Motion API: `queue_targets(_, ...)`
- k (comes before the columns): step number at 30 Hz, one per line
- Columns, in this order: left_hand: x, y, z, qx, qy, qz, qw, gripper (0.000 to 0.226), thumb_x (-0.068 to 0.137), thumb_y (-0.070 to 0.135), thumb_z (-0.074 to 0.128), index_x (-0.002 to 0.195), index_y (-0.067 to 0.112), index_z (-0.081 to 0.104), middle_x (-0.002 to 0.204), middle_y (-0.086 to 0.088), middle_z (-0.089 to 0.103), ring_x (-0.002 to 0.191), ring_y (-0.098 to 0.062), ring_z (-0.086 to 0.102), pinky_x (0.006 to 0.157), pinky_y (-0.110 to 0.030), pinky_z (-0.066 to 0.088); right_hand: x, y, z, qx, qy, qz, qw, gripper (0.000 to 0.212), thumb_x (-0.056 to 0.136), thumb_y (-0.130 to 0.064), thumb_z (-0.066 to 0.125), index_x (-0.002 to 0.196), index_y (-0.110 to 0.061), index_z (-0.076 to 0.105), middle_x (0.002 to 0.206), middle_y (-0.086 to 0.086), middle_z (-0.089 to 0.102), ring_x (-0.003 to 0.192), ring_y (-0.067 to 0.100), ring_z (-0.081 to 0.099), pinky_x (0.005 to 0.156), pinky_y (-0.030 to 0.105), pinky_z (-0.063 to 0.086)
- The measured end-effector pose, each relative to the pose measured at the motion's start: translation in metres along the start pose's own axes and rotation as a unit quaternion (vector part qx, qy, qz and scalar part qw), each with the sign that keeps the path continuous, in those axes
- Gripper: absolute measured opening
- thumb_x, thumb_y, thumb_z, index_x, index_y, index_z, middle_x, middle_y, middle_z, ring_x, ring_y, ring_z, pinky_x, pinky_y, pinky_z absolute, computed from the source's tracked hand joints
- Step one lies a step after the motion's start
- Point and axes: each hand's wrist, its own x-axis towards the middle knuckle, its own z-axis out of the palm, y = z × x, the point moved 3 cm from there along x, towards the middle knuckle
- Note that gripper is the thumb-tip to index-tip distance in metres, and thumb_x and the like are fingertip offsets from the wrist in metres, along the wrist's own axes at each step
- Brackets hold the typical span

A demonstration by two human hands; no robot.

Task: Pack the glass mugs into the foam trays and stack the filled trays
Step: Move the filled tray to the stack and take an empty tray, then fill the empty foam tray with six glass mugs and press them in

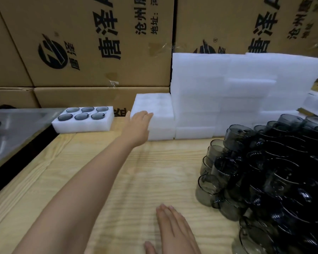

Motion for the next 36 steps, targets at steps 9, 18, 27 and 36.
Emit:
queue_targets(9, -0.031, 0.027, -0.047, -0.037, 0.185, -0.048, 0.981, 0.044, 0.086, 0.004, 0.050, 0.127, 0.016, 0.054, 0.103, -0.007, 0.062, 0.111, -0.027, 0.050, 0.102, -0.041, 0.015, -0.007, 0.002, -0.006, 0.014, -0.039, -0.018, 0.999, 0.075, 0.066, -0.060, 0.063, 0.126, -0.013, 0.058, 0.135, -0.006, 0.053, 0.129, 0.007, 0.046, 0.107, 0.013, 0.018)
queue_targets(18, -0.171, 0.103, -0.119, 0.080, 0.260, 0.043, 0.961, 0.040, 0.053, 0.007, 0.078, 0.093, 0.009, 0.075, 0.061, -0.005, 0.059, 0.044, -0.025, 0.052, 0.050, -0.026, 0.041, -0.011, 0.017, -0.018, 0.388, 0.067, 0.088, 0.915, 0.036, 0.098, -0.014, 0.042, 0.133, -0.021, 0.044, 0.126, -0.007, 0.055, 0.117, 0.010, 0.052, 0.104, 0.028, 0.038)
queue_targets(27, -0.251, 0.158, -0.088, -0.028, -0.055, -0.038, 0.997, 0.053, 0.097, 0.029, 0.039, 0.146, 0.020, 0.021, 0.112, -0.003, 0.060, 0.098, -0.027, 0.063, 0.063, -0.032, 0.034, -0.028, 0.026, -0.037, 0.661, 0.071, 0.204, 0.719, 0.035, 0.096, -0.039, 0.040, 0.111, -0.019, 0.064, 0.103, 0.000, 0.068, 0.090, 0.014, 0.063, 0.075, 0.022, 0.050)
queue_targets(36, -0.255, 0.029, -0.114, -0.305, 0.281, -0.105, 0.904, 0.031, 0.092, 0.020, 0.046, 0.109, 0.006, 0.068, 0.102, -0.007, 0.069, 0.097, -0.029, 0.064, 0.087, -0.031, 0.044, -0.035, 0.036, -0.036, 0.405, 0.028, 0.129, 0.905, 0.038, 0.093, -0.038, 0.053, 0.131, -0.032, 0.051, 0.120, -0.015, 0.058, 0.109, -0.002, 0.054, 0.092, 0.011, 0.040)
